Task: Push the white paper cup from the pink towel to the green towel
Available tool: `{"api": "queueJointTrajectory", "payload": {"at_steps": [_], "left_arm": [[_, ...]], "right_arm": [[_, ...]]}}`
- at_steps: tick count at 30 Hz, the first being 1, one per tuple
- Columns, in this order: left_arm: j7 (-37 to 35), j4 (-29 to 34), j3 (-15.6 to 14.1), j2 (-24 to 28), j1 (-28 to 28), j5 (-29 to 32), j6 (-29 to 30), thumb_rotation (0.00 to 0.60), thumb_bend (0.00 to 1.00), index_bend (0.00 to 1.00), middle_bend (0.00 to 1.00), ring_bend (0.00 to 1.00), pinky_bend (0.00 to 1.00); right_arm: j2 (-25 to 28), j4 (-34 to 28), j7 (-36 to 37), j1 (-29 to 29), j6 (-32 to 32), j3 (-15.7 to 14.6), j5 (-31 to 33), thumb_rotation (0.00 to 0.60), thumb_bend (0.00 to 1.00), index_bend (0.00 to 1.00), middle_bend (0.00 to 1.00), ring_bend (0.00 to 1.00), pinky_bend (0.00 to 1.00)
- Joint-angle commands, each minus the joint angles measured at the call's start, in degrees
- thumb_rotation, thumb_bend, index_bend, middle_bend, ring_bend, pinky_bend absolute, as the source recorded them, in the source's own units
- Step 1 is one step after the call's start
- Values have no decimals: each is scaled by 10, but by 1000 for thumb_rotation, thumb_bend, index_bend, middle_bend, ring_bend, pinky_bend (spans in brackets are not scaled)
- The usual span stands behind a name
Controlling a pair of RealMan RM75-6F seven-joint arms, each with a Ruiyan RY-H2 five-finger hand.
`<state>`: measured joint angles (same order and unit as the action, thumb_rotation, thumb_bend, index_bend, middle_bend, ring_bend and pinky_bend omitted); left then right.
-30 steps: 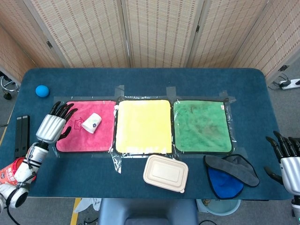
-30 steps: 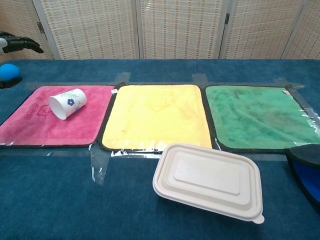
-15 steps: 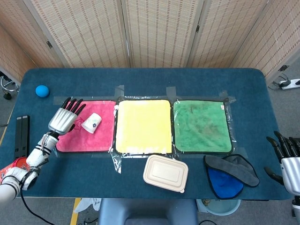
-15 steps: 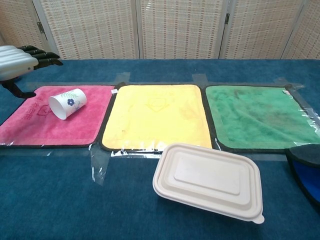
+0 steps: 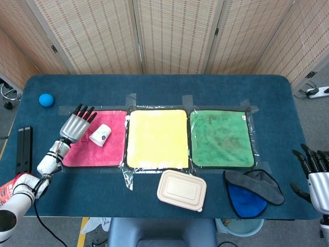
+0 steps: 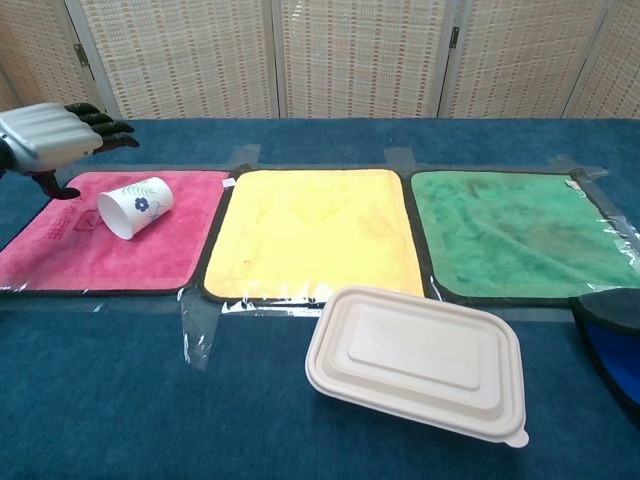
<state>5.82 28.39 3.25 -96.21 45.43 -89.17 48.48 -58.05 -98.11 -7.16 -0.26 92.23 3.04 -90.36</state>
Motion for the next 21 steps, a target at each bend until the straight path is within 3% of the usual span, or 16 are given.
{"api": "queueJointTrajectory", "payload": {"at_steps": [1, 11, 21], "left_arm": [[-1, -19, -3, -12, 4, 7, -13, 600, 339, 0, 0, 0, 20], [-19, -47, -11, -38, 12, 11, -21, 600, 339, 0, 0, 0, 20], [-19, -24, -18, -49, 30, -1, 12, 600, 340, 0, 0, 0, 20]], "right_arm": [[0, -1, -1, 0, -1, 0, 1, 600, 206, 136, 86, 140, 108], [-2, 0, -1, -1, -4, 0, 4, 600, 207, 136, 86, 140, 108], [-1, 3, 5, -6, 0, -1, 5, 600, 207, 136, 86, 140, 108]]}}
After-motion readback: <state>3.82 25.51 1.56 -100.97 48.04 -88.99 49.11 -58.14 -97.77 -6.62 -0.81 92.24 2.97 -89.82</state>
